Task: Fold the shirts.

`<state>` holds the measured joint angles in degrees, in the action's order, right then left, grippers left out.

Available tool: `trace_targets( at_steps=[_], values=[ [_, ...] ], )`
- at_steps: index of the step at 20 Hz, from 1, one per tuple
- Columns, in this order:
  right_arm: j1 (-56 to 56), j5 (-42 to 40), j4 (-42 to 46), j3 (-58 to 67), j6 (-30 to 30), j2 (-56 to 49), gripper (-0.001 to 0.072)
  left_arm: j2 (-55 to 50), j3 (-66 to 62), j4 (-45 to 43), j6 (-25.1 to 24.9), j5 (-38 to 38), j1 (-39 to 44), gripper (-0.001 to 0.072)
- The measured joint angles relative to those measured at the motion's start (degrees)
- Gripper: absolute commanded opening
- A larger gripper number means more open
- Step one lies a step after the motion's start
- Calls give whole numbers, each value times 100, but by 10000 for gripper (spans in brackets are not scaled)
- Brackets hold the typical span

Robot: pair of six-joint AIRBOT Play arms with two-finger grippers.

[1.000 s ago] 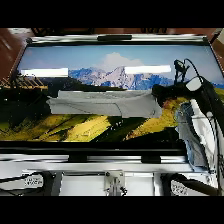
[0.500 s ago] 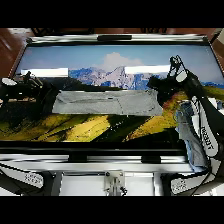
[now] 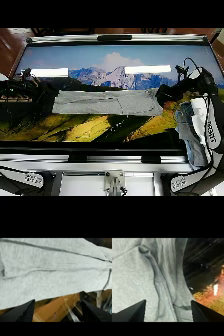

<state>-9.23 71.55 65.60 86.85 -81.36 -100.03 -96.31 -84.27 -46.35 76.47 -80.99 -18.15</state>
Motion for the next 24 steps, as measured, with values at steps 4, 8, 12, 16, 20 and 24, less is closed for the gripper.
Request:
trace_targets(
  at_steps=[4, 8, 12, 16, 20, 24],
  values=[
    [-52, 170, -358, 13, 42, -308, 663, 192, -17, 7, -22, -68, 68, 713],
    [131, 249, -584, 17, 7, -612, 661, 264, -20, 7, -74, -105, 195, 713],
    [391, 278, -673, 13, -234, -826, 56, 282, -22, 15, -256, -107, 505, 712],
    [511, 293, -623, 17, -452, -575, 56, 289, -22, 35, -341, 125, 1084, 315],
    [573, 291, -669, 22, -503, 258, 56, 271, -22, 275, -363, 850, 1882, 32],
    [767, 468, -658, 20, -573, 1287, 56, 79, -22, 597, -234, 1810, 2898, 31]
  ],
)
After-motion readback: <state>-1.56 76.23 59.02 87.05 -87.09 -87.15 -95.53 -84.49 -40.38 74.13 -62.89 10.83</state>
